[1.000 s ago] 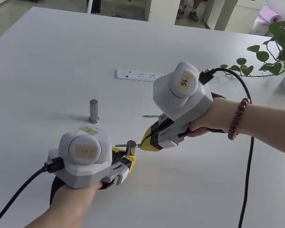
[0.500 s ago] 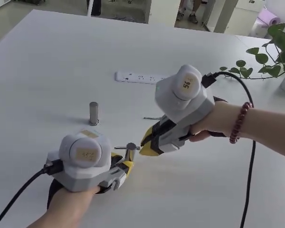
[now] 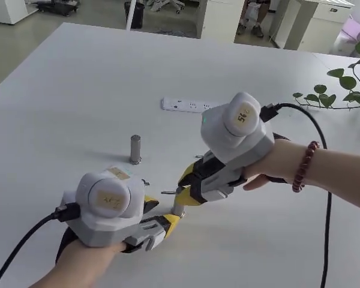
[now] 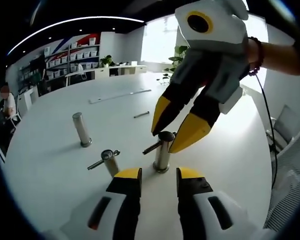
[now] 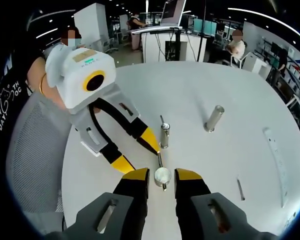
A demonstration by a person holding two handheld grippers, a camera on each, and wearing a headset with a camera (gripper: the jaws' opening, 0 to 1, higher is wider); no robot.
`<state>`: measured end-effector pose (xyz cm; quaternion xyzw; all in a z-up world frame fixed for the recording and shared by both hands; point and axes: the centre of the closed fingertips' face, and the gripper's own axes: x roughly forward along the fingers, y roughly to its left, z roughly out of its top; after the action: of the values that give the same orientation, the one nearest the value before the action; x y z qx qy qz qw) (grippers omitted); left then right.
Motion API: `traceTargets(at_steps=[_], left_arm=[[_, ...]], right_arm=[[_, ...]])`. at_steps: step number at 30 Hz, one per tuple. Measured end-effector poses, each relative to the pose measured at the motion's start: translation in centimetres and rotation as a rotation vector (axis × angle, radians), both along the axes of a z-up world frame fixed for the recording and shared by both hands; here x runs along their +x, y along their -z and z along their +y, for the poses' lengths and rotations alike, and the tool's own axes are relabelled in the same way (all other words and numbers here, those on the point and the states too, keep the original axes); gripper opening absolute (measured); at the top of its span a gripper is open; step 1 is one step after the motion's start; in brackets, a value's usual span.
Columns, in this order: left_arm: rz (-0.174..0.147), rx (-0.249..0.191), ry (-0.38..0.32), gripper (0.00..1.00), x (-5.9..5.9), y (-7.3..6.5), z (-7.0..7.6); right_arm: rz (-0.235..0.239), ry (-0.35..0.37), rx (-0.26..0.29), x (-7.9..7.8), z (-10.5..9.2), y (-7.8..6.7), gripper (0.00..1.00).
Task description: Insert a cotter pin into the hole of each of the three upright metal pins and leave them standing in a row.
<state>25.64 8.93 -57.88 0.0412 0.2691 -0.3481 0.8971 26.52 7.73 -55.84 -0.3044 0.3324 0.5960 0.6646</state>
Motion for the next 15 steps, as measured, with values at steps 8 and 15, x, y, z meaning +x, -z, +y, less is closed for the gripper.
traceTargets(at_steps=[8,15], left_arm=[[0.002,-0.019,-0.009,0.28,0.0,-0.4,0.6],[0.003,-0.014,-0.009,0.28,-0.3,-0.6,1.2]], right_arm=[[-0.007,-0.031,-0.023,0.0,0.0,0.7,0.11],[-0.027,-0.048,-0.025,0.1,0.0,0.7,0.09]])
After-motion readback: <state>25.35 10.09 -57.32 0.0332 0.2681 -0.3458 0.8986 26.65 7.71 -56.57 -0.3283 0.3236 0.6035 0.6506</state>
